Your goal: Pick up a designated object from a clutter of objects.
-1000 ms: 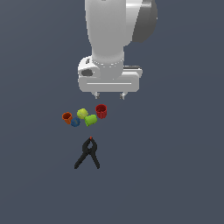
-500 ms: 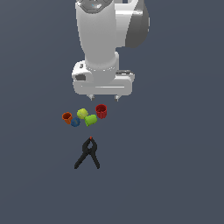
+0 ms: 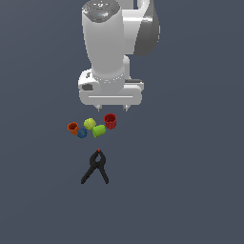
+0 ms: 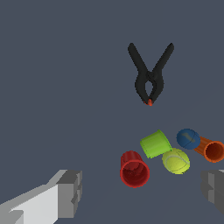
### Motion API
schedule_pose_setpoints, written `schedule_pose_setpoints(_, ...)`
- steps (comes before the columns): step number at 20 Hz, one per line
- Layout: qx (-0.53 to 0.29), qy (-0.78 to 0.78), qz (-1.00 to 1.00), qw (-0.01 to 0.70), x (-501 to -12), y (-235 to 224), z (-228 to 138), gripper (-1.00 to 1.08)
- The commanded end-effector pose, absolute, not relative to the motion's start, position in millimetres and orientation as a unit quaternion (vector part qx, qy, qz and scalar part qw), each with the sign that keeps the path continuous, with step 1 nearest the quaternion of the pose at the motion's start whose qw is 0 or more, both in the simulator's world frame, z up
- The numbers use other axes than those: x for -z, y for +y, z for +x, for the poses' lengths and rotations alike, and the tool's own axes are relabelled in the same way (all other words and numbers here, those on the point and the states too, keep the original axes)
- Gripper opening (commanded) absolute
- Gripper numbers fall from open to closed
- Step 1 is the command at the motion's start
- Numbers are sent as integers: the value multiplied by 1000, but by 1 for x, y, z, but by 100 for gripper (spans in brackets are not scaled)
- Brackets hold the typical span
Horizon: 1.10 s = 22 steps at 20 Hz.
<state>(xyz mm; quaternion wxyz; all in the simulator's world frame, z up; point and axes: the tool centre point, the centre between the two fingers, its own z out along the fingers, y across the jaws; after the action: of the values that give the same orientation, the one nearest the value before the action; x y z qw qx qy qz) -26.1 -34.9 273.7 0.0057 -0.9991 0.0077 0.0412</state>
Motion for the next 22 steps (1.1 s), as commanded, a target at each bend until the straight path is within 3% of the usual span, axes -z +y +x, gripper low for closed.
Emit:
schedule_pose_setpoints(1,-40,-1,-999,6,-266,-36,-28,100)
schedule_pose_setpoints(11,-29,-67,-997,8,-213,-48,-51,100)
schedule_pose_setpoints(22,-12,-169,-985,6,-141,-61,-102,100)
